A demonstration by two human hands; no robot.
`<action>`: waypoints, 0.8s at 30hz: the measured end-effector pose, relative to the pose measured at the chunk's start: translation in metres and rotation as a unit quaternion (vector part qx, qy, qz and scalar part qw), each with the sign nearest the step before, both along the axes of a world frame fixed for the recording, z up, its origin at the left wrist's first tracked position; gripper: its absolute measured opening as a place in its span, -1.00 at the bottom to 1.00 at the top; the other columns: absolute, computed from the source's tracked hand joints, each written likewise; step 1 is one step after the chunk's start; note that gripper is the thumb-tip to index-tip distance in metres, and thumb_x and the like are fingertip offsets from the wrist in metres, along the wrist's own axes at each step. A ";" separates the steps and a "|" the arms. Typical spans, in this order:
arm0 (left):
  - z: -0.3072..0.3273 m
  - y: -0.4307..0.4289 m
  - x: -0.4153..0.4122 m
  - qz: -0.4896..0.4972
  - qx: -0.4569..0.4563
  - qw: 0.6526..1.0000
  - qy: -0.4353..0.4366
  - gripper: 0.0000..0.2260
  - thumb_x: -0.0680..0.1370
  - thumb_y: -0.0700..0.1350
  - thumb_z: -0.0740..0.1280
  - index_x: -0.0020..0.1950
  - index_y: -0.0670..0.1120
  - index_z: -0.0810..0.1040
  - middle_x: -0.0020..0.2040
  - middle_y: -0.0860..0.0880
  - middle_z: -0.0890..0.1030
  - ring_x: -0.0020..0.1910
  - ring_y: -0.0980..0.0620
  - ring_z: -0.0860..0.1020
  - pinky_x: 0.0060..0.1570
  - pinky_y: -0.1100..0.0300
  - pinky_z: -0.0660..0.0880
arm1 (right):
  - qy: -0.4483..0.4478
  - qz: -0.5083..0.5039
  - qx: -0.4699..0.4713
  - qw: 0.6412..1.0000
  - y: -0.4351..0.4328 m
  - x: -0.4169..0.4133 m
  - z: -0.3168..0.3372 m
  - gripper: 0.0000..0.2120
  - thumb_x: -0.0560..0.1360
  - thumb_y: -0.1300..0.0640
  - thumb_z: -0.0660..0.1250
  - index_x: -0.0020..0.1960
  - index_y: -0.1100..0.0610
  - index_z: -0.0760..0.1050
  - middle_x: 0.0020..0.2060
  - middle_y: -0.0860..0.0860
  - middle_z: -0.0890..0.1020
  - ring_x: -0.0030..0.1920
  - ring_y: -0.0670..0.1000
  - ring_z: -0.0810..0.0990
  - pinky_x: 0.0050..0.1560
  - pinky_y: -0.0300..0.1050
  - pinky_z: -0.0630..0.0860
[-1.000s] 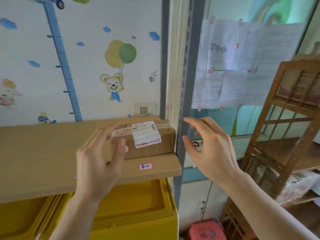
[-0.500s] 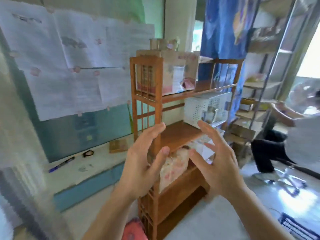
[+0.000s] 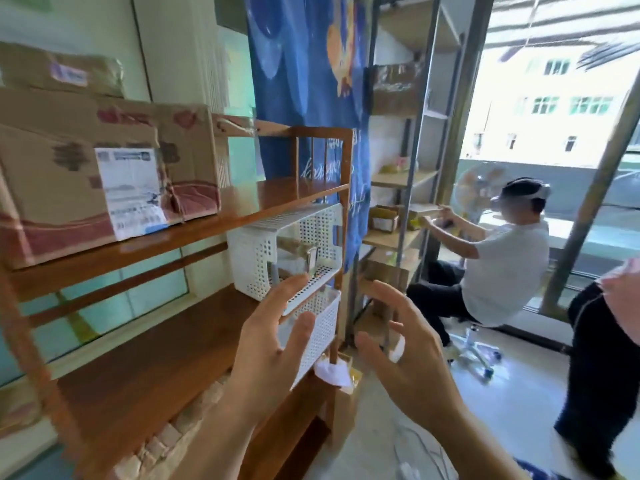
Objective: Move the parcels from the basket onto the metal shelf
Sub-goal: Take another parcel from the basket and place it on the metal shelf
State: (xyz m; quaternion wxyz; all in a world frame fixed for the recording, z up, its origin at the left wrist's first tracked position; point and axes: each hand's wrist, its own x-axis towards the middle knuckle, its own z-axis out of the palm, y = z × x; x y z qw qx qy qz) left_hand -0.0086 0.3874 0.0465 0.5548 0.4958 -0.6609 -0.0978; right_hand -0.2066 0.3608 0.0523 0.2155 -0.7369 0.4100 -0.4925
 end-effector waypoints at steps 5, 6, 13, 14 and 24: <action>-0.020 -0.130 0.010 0.003 0.030 0.998 0.049 -0.56 0.58 0.23 0.18 0.46 0.23 0.41 0.31 0.54 0.44 0.36 0.44 0.42 0.18 0.56 0.37 | 0.032 -0.010 -0.009 0.999 -0.127 0.019 -0.008 -0.38 0.42 0.01 0.46 0.45 0.04 0.44 0.29 -0.16 0.60 0.20 -0.43 0.49 0.17 -0.51 0.43; -0.021 -0.154 0.012 0.009 0.031 0.998 0.055 -0.55 0.57 0.24 0.17 0.46 0.22 0.42 0.33 0.49 0.45 0.37 0.41 0.43 0.18 0.56 0.37 | 0.043 -0.011 -0.007 0.999 -0.151 0.023 -0.008 -0.37 0.44 0.01 0.48 0.47 0.05 0.43 0.30 -0.16 0.58 0.19 -0.42 0.48 0.17 -0.50 0.41; -0.040 -0.279 0.027 0.046 0.086 0.992 0.075 -0.70 0.63 0.14 0.20 0.35 0.39 0.37 0.43 0.31 0.46 0.43 0.36 0.40 0.29 0.34 0.37 | 0.053 0.040 0.036 0.997 -0.300 0.058 -0.031 -0.39 0.48 -0.06 0.45 0.48 -0.03 0.39 0.34 -0.12 0.55 0.21 -0.03 0.64 0.22 -0.02 0.58; -0.046 -0.294 0.031 0.056 0.094 0.990 0.085 -0.70 0.63 0.13 0.21 0.35 0.37 0.38 0.43 0.32 0.45 0.43 0.36 0.39 0.32 0.30 0.38 | 0.056 0.048 0.038 0.997 -0.320 0.065 -0.037 -0.40 0.48 -0.04 0.46 0.48 -0.03 0.39 0.34 -0.14 0.54 0.26 -0.01 0.61 0.26 -0.01 0.55; -0.078 -0.399 0.055 0.233 0.179 0.932 0.211 -0.60 0.68 -0.03 0.25 0.53 0.07 0.38 0.45 0.18 0.43 0.40 0.32 0.37 0.44 0.17 0.31 | 0.101 0.136 0.103 0.980 -0.481 0.152 -0.096 -0.35 0.39 -0.13 0.50 0.42 -0.13 0.36 0.43 0.05 0.44 0.42 0.15 0.45 0.35 0.10 0.46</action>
